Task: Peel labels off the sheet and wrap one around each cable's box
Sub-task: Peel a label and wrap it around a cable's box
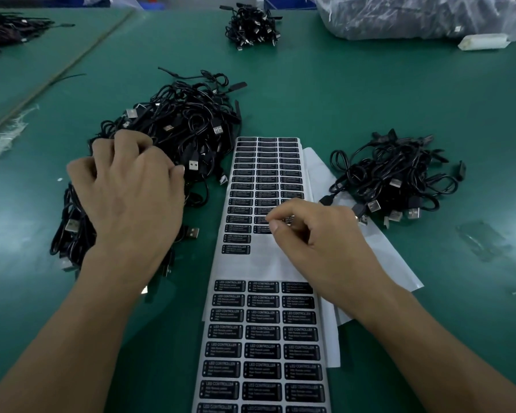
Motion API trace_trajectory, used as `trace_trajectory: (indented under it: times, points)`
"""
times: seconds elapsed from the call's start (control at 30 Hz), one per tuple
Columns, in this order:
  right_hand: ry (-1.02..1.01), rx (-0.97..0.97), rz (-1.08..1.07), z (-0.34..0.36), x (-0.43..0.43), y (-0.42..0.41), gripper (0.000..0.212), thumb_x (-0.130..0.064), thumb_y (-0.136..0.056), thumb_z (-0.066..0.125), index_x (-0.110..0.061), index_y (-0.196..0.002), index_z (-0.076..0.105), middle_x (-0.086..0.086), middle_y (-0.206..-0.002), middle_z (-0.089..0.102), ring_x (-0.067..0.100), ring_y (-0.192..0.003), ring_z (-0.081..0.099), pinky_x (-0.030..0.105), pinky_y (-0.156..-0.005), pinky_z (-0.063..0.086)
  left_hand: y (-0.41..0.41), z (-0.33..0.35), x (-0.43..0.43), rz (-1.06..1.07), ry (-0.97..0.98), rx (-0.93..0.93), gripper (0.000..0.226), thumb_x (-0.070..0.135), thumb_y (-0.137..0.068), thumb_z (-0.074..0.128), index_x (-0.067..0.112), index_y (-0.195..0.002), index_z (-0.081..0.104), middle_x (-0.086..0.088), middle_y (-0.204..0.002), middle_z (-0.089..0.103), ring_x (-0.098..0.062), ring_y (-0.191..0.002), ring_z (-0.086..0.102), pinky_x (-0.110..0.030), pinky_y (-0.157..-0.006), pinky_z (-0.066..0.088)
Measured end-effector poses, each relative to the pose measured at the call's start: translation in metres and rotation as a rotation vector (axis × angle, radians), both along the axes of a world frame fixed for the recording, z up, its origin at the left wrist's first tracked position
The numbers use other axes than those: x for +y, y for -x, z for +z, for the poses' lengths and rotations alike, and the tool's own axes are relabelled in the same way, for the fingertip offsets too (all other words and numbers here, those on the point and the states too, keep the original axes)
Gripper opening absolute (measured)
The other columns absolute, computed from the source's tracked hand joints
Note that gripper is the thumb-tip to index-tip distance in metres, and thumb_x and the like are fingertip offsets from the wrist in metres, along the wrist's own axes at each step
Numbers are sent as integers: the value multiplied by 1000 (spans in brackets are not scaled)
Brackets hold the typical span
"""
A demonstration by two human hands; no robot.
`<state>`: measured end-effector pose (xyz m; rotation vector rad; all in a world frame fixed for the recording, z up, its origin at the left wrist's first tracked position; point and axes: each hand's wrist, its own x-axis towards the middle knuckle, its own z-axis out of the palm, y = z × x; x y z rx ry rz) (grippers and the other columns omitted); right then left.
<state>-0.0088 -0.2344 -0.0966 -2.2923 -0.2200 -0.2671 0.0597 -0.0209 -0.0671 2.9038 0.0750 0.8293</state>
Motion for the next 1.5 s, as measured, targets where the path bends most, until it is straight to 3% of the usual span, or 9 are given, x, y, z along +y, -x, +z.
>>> trace_trajectory:
  times: [0.13, 0.37, 0.53, 0.73, 0.9, 1.07, 1.17, 1.27, 1.5]
  points:
    - [-16, 1, 4, 1, 0, 0, 11, -25, -97, 61, -28, -96, 71, -19, -53, 53, 11, -47, 49, 15, -48, 32, 5, 7, -8, -109, 107, -188, 21, 36, -98, 58, 17, -95, 68, -4, -118, 65, -33, -107, 53, -46, -90, 32]
    - [21, -24, -27, 3, 1, 2, 10, -24, -96, 62, -24, -99, 72, -20, -50, 50, 6, -48, 52, 21, -49, 36, 16, 12, -30, -585, 242, -531, 18, 25, -105, 56, 7, -101, 56, 2, -71, 66, -11, -62, 46, -28, -75, 31]
    - [106, 19, -46, 7, 3, 6, 26, -50, -89, 64, -34, -109, 69, -16, -54, 51, 2, -57, 54, 24, -53, 41, 19, 8, -35, -766, 188, -598, 10, 19, -103, 60, 13, -100, 51, -6, -70, 67, -11, -67, 50, -34, -71, 39]
    - [182, -10, 68, 17, 14, 9, 75, -81, -73, 46, -38, -133, 57, -24, -79, 50, -5, -77, 52, 22, -67, 42, 20, 3, -40, -824, 316, -447, 11, 18, -100, 66, 9, -94, 64, -3, -75, 68, -13, -61, 58, -32, -51, 48]
    - [-11, -54, 107, 14, 20, 7, 38, -57, -82, 66, -29, -108, 70, -22, -69, 49, -1, -65, 50, 16, -60, 32, 25, 5, -48, -937, 550, -254, 7, 9, -92, 73, 4, -88, 69, 7, -79, 67, -1, -69, 63, -7, -62, 47]
    - [-342, -21, 79, 9, 16, 2, 9, -19, -88, 74, -25, -94, 72, -14, -71, 65, 5, -62, 56, 17, -60, 44, 28, 10, -49, -978, 820, -143, 7, 20, -97, 65, 22, -104, 63, 9, -92, 70, -11, -79, 72, -25, -55, 57]
    - [-523, -3, 65, 9, 12, -2, 11, -11, -93, 68, -16, -101, 74, -14, -78, 70, 4, -70, 63, 17, -68, 48, 27, 10, -47, -882, 731, -91, 14, 32, -97, 60, 26, -109, 61, 15, -103, 64, -5, -95, 65, -17, -66, 52]
    - [-678, -2, 28, 12, 8, -4, 13, -7, -96, 63, -14, -101, 73, 2, -83, 72, 9, -75, 64, 23, -69, 53, 22, 5, -41, -759, 635, 76, 36, 51, -91, 58, 30, -119, 60, 19, -114, 62, -9, -112, 60, -36, -91, 53]
    - [-816, 53, -114, 16, 5, -3, 15, -10, -99, 59, -20, -98, 70, -6, -74, 72, -3, -65, 60, 8, -54, 44, 18, 5, -35, -690, 208, 140, 41, 62, -89, 47, 29, -96, 71, 16, -85, 69, -10, -82, 64, -43, -95, 41]
